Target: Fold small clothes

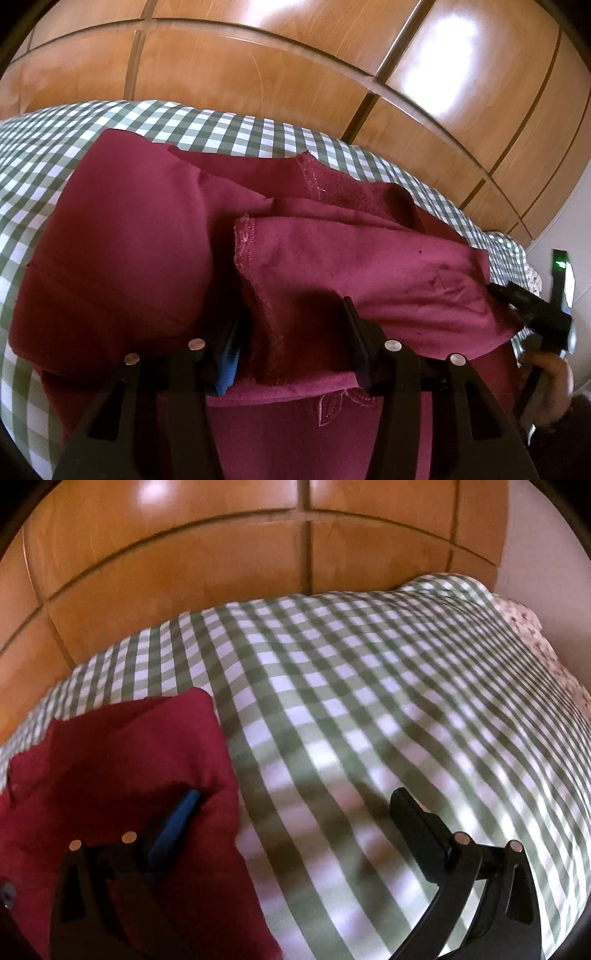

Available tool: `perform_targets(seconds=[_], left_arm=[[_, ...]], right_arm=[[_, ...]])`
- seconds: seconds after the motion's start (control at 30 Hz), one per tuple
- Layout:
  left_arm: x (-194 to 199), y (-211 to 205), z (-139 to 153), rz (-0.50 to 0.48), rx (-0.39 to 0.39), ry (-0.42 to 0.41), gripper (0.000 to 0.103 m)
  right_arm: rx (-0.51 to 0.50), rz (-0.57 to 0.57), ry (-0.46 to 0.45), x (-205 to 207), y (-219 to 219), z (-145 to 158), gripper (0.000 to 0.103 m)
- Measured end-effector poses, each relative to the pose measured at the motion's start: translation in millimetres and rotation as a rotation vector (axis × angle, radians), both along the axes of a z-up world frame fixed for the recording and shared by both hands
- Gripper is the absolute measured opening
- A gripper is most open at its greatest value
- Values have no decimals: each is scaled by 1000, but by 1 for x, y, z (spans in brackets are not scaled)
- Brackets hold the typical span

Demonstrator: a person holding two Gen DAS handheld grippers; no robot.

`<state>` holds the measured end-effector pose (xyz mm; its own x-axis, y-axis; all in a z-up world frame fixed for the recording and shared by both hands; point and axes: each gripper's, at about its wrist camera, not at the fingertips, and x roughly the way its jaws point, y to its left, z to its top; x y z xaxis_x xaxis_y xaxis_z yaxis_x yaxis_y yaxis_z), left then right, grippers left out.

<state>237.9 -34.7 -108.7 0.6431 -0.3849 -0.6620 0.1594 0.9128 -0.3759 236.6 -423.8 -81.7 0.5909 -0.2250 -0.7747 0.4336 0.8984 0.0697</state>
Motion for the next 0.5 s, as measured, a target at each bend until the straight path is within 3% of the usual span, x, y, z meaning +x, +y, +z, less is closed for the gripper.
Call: perform_targets(seconds=[0.13, 0.27, 0.33, 0.5], left_arm=[[0, 0, 0, 0, -1, 0, 49], [0, 0, 0, 0, -6, -1, 49], [-1, 0, 1, 1, -3, -3, 49], [-9, 4, 7, 29, -6, -25, 49]], right_arm=[[17, 50, -72, -44, 15, 20, 101], [-45, 62, -10, -56, 28, 3, 101], [-26, 54, -4, -54, 28, -10, 101], [-127, 55, 6, -53, 43, -7, 101]])
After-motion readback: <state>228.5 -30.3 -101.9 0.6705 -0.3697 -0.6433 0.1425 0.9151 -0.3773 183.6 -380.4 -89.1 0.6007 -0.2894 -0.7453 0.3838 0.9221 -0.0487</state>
